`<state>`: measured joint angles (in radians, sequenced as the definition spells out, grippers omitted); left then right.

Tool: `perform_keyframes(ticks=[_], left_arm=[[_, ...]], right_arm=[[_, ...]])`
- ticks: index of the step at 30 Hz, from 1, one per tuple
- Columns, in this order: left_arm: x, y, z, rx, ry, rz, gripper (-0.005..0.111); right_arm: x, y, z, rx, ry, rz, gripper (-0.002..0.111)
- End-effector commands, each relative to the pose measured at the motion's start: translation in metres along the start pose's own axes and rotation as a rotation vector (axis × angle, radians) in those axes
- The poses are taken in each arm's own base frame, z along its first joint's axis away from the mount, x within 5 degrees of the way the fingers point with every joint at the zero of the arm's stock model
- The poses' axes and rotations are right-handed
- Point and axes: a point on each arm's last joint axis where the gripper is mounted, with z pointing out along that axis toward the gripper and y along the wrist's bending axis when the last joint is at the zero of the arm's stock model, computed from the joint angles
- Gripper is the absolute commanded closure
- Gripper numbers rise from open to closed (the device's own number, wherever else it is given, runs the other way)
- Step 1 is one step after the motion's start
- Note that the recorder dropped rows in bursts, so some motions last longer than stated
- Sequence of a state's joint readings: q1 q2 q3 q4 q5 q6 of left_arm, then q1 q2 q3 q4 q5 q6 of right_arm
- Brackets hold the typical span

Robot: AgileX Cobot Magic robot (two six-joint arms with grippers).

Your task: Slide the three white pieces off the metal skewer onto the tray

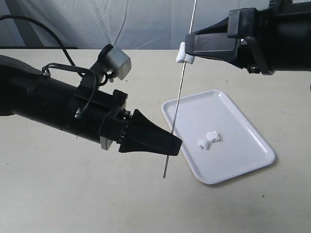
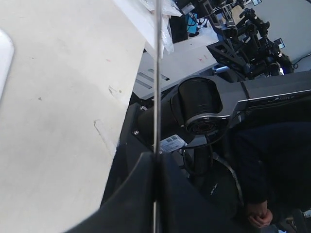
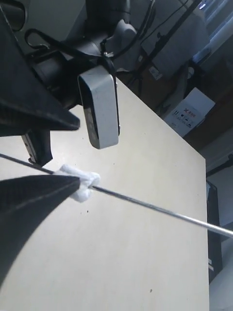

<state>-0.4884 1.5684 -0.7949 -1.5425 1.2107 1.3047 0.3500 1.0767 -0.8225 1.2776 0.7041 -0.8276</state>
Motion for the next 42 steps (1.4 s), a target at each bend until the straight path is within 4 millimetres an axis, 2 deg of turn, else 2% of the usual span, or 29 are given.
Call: perform_keyframes(ticks=[1,5,12,37,42], left_arm=[[-0.003,0.0,-0.002,0.01,-0.02,-0.01,0.107],[-0.002,-0.002,-0.002,0.008,-0.012,-0.001,0.107],[-0.005,-0.018,-0.008,0.012,-0.031,0.04,0.107],[-0.008,-0.019,-0.008,0.023,-0.064,0.019,0.107],[-0.006,-0.023,-0.001,0.043,-0.042,0.032,0.107]], right_arm=[[-0.002,-0.003,-0.001,0.041,-0.011,-0.031,0.077],[-0.003,-0.004,-0.001,0.053,-0.021,-0.032,0.077],[-0.003,-0.005,-0.001,0.058,-0.029,-0.014,0.077],[-0.004,0.001,-0.001,-0.002,-0.034,0.014,0.077],[-0.004,0.001,-0.001,-0.003,-0.036,0.016,0.077]])
